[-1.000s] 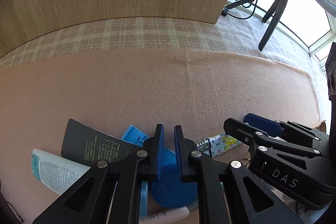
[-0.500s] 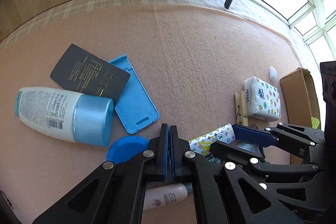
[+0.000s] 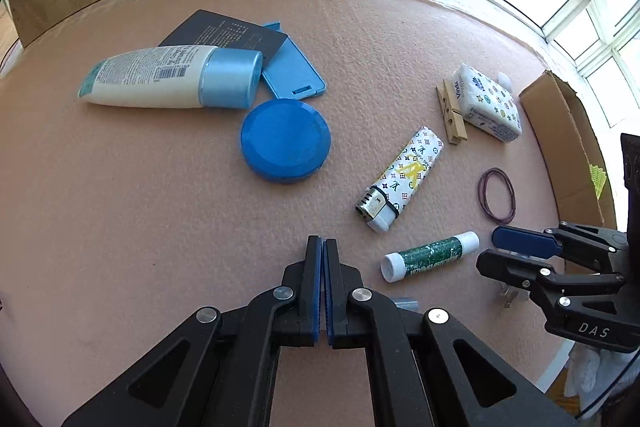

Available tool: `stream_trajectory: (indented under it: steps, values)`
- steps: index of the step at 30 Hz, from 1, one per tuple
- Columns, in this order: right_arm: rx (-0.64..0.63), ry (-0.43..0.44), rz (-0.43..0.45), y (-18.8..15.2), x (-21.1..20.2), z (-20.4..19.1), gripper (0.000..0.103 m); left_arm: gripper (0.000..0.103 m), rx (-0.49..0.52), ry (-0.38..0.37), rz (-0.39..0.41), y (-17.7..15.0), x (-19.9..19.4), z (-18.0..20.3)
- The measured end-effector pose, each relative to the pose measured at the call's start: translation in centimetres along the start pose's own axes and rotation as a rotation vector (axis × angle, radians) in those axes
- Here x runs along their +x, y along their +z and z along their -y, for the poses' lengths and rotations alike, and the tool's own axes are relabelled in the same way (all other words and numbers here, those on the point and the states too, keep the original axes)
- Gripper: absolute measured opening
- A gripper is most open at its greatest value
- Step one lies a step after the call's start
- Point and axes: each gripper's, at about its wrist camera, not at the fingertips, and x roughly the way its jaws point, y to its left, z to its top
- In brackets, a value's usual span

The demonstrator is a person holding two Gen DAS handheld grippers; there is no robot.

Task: Organize objects

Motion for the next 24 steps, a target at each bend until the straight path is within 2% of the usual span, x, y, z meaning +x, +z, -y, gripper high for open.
stream_trajectory:
  steps: [3,7,10,15,19,24]
  values:
    - [0.062,-0.008,0.022,-0.4,-1.3,1.7,0.031,0.0,0.001,0.031,0.007,-1.1,-0.7,-0.7]
    - [0.184,0.073,0.082,-1.1,-4.0,4.2,0.033,0.001,-0.024,0.051,0.017,-1.5,-1.1,-1.9]
    - [0.215,0.045,0.105,-1.5,-5.0,4.7,0.033,0.001,-0.066,0.039,0.044,-1.7,-2.2,-2.9]
    - [0.202,0.034,0.08,-2.2,-4.5,4.4,0.037,0.001,-0.079,0.028,0.084,-2.9,-5.1,-3.6]
    - [0.212,0.033,0.098,-2.8,-4.6,3.8,0.037,0.001,-0.083,-0.005,0.085,-4.5,-6.5,-3.5]
    - [0.109,0.043,0.122,-1.9,-5.0,0.8,0.038,0.002,-0.107,-0.054,0.078,-5.9,-7.0,-2.9]
